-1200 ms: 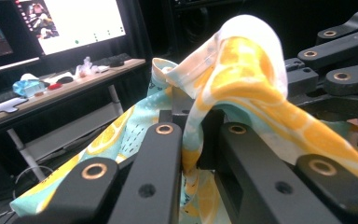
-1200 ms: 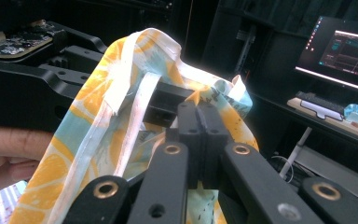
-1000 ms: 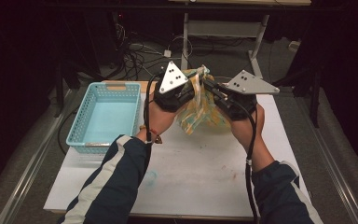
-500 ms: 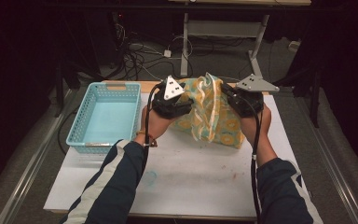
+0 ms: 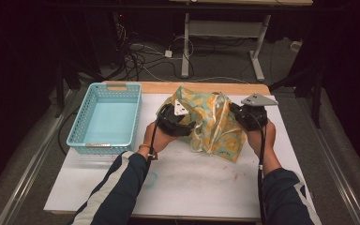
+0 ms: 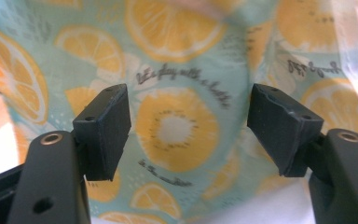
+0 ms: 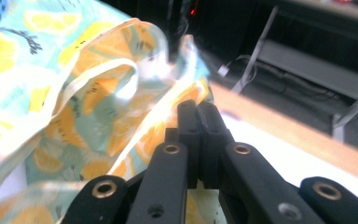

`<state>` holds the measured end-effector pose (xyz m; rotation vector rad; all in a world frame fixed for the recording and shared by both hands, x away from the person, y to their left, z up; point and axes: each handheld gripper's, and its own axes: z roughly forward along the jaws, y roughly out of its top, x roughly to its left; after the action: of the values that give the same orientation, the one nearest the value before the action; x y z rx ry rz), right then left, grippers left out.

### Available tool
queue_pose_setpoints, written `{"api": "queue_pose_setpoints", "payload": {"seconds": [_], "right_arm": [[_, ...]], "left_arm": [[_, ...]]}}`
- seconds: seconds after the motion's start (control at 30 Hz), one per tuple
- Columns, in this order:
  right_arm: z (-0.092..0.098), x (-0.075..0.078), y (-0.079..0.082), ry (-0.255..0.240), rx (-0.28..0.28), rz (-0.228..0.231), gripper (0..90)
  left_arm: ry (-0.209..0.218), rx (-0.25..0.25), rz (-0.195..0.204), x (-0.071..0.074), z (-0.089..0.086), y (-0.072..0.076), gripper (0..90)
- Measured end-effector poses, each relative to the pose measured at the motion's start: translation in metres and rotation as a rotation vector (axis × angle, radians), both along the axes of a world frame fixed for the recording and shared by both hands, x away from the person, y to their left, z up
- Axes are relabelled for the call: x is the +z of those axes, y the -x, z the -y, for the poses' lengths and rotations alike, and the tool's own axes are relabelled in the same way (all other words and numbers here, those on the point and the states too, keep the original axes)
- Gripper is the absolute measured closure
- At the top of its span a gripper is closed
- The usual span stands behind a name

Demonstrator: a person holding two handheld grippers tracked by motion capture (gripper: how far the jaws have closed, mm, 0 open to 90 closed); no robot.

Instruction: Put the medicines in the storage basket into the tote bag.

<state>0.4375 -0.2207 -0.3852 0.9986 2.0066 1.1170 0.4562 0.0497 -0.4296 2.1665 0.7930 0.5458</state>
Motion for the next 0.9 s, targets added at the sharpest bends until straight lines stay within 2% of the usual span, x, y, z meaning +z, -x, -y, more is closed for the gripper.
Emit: {"api": "queue_pose_setpoints", "payload": {"seconds": [0.1, 0.13, 0.2, 0.3, 0.33, 0.4, 0.47, 0.5, 0.6, 0.67, 0.7, 0.73, 0.83, 0.87, 0.9], "right_arm": [[0.006, -0.017, 0.002, -0.013, -0.001, -0.044, 83.6], [0.008, -0.022, 0.003, -0.027, 0.005, -0.063, 81.9], [0.01, -0.032, 0.004, -0.019, 0.015, -0.099, 77.9], [0.012, -0.043, 0.007, -0.031, 0.035, -0.141, 67.1], [0.013, -0.044, 0.007, -0.032, 0.042, -0.155, 61.6], [0.012, -0.05, 0.01, -0.036, 0.063, -0.182, 51.2], [0.011, -0.054, 0.012, -0.019, 0.073, -0.205, 41.6], [0.01, -0.057, 0.012, -0.015, 0.094, -0.233, 38.1], [0.006, -0.068, 0.01, 0.06, 0.105, -0.302, 32.6], [0.005, -0.076, 0.009, 0.066, 0.101, -0.332, 34.8], [0.006, -0.079, 0.008, 0.067, 0.094, -0.352, 40.1], [0.006, -0.082, 0.007, 0.077, 0.095, -0.36, 54.9], [0.004, -0.088, 0.008, 0.105, 0.12, -0.366, 78.3], [0.003, -0.086, 0.01, 0.108, 0.11, -0.361, 86.0], [0.004, -0.082, 0.011, 0.1, 0.105, -0.341, 88.6]], "left_arm": [[-0.023, 0.023, -0.035, -0.013, -0.002, -0.01, 29.2], [-0.021, 0.027, -0.046, -0.017, -0.003, -0.013, 29.2], [-0.015, 0.038, -0.077, -0.024, -0.006, -0.018, 27.8], [-0.01, 0.042, -0.116, -0.033, -0.01, -0.024, 27.8], [-0.024, 0.044, -0.137, -0.037, -0.011, -0.026, 28.5], [-0.021, 0.039, -0.174, -0.043, -0.013, -0.028, 33.1], [-0.034, 0.023, -0.196, -0.048, -0.015, -0.028, 43.7], [-0.034, 0.012, -0.203, -0.05, -0.015, -0.027, 49.3], [-0.025, -0.008, -0.204, -0.05, -0.018, -0.025, 69.4], [-0.031, -0.017, -0.197, -0.048, -0.019, -0.023, 79.8], [-0.035, -0.021, -0.19, -0.047, -0.019, -0.021, 83.0], [-0.038, -0.029, -0.183, -0.045, -0.019, -0.02, 84.3], [-0.013, -0.039, -0.156, -0.037, -0.021, -0.012, 85.5], [0.002, -0.044, -0.148, -0.033, -0.023, -0.01, 85.5], [0.013, -0.049, -0.138, -0.028, -0.025, -0.007, 85.9]]}}
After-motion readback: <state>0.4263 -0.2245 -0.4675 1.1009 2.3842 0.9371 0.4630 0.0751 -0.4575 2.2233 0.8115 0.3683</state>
